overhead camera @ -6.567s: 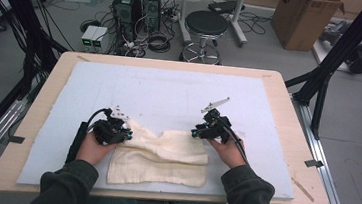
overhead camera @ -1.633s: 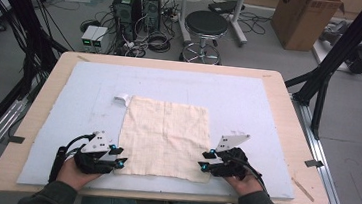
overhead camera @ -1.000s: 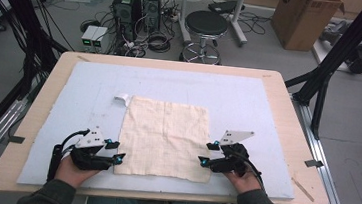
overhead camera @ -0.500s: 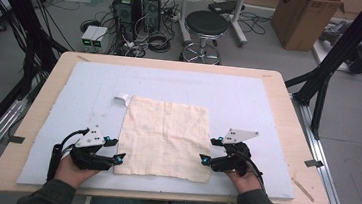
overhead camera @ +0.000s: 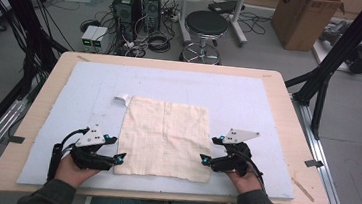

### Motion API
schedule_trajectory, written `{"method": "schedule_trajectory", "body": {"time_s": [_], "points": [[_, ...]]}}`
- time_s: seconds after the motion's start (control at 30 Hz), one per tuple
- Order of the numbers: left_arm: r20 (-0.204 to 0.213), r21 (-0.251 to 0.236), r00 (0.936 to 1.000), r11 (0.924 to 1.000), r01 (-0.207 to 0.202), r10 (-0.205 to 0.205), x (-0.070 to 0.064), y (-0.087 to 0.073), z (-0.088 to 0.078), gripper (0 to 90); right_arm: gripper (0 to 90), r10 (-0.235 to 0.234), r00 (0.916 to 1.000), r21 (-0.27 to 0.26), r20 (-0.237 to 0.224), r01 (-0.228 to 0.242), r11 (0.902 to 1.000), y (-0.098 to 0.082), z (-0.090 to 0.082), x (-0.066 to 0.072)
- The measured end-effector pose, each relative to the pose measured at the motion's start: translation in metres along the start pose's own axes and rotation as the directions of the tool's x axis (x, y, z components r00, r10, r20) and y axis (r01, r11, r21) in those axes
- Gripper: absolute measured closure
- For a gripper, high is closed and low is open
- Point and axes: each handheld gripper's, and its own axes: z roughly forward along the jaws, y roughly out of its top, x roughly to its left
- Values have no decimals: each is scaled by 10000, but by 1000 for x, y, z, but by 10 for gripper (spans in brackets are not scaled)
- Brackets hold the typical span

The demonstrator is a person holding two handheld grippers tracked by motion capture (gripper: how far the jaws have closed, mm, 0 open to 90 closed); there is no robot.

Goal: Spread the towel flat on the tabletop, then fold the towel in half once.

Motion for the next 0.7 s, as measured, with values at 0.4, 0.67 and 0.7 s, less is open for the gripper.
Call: {"method": "schedule_trajectory", "body": {"time_s": [0.4,0.67,0.7], "points": [[15,-46,10000,10000,-26,26,0,1,0,332,221,-63,10000,91,-17,63,9999,0,1,2],[17,5,10000,10000,-63,63,0,1,0,328,220,-107,9999,88,-40,107,9999,0,2,3],[-13,-16,10000,10000,-14,14,0,1,0,328,220,-116,9999,107,-46,116,9999,0,2,2]]}}
